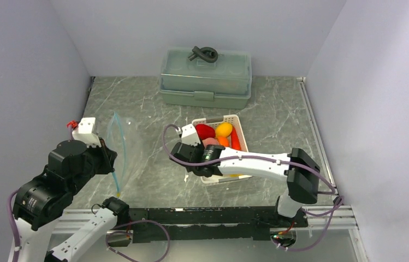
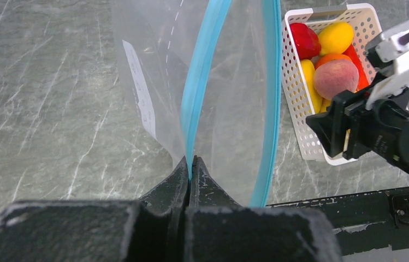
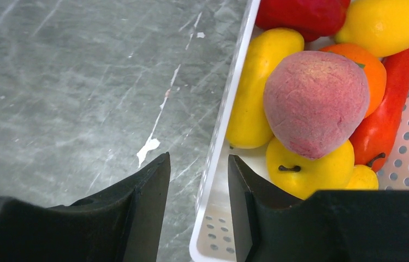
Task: Place the food in the zip-top bag and seal the zipper
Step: Adjust the bin at the center of the board.
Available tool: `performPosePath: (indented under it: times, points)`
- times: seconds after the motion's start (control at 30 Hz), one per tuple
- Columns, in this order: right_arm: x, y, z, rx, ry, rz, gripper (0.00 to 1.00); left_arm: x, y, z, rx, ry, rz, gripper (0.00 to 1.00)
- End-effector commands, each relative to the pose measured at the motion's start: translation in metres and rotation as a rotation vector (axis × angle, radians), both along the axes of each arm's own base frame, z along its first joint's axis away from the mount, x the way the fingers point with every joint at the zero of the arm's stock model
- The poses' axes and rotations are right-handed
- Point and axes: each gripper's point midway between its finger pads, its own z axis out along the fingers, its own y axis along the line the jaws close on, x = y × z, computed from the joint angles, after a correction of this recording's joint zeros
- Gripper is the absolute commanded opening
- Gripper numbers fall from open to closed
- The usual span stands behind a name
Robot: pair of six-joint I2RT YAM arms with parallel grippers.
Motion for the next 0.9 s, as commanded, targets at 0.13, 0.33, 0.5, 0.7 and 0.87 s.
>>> performPosePath:
  times: [0.13, 0.33, 0.5, 0.7, 0.87]
  points:
    - [0.025, -0.013, -0.018, -0.038, -0.052, -0.146, 0.47, -0.002, 0.003, 0.002, -0.002, -0.011, 0.01, 0.0]
    - [0.031, -0.009, -0.035, -0.017, -0.01, -0.144, 0.47, -0.001, 0.003, 0.0, 0.001, -0.008, 0.012, 0.0]
    - [0.036, -0.005, -0.046, -0.005, 0.019, -0.14, 0.45, -0.001, 0.003, 0.0, 0.004, -0.005, 0.01, 0.0]
    - [0.04, 0.0, -0.052, 0.011, 0.041, -0.129, 0.36, 0.001, 0.002, -0.001, 0.006, -0.002, 0.012, 0.0]
    - [0.043, -0.008, -0.058, -0.011, 0.045, -0.14, 0.2, 0.001, 0.002, -0.001, 0.007, -0.002, 0.01, 0.0]
